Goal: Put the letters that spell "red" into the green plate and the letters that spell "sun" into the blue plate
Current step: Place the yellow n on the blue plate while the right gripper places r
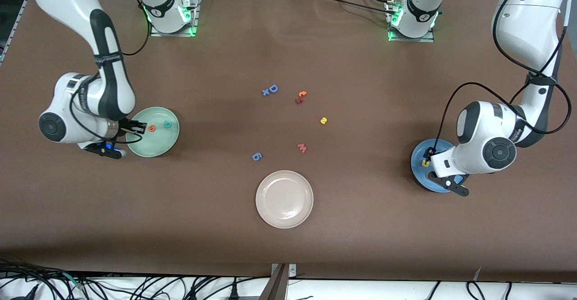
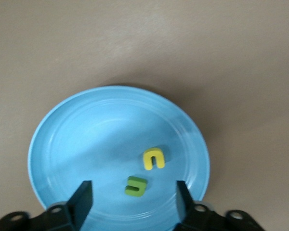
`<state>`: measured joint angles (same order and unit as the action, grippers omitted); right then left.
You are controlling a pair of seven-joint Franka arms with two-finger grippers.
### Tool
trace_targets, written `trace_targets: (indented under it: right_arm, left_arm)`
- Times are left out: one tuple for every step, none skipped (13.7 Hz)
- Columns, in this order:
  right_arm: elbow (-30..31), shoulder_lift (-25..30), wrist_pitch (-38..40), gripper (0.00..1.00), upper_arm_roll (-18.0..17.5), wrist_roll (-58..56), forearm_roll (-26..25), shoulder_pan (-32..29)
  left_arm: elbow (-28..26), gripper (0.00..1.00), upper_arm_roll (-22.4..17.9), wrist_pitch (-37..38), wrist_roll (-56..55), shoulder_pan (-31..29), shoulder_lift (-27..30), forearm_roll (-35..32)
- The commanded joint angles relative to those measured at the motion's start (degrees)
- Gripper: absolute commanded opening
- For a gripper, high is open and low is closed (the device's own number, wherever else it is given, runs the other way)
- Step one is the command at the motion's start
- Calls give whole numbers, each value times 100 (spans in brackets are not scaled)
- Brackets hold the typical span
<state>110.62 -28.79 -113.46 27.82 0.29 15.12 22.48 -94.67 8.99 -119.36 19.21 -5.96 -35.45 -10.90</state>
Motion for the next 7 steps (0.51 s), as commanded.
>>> trace_targets:
  right_arm:
    - [-23,-240,-193,25,-40,-397,53,-147]
    - [-23,-302,-263,25,-40,-398,53,-156]
    - [-23,-355,-360,25,-49,-398,53,-147]
    - [-23,-381,-387,25,-58,-398,53,-147]
    - [-23,-390,-396,28,-58,-398,53,-147]
    - [-23,-425,-422,41,-58,-398,53,-156]
    - [-23,-425,-422,66,-58,-398,53,-156]
  left_arm:
    - [98,100,77,62,-5,-64,-15,-105]
    - [98,100,77,62,-14,-46,-15,-96]
    - [98,100,85,62,-66,-37,-15,-96]
    - [98,100,103,62,-249,-28,-15,-96]
    - [98,100,120,62,-477,-2,-6,-96]
    - [98,100,155,70,-662,68,-6,-96]
    - [72,100,164,79,-847,112,2,-96]
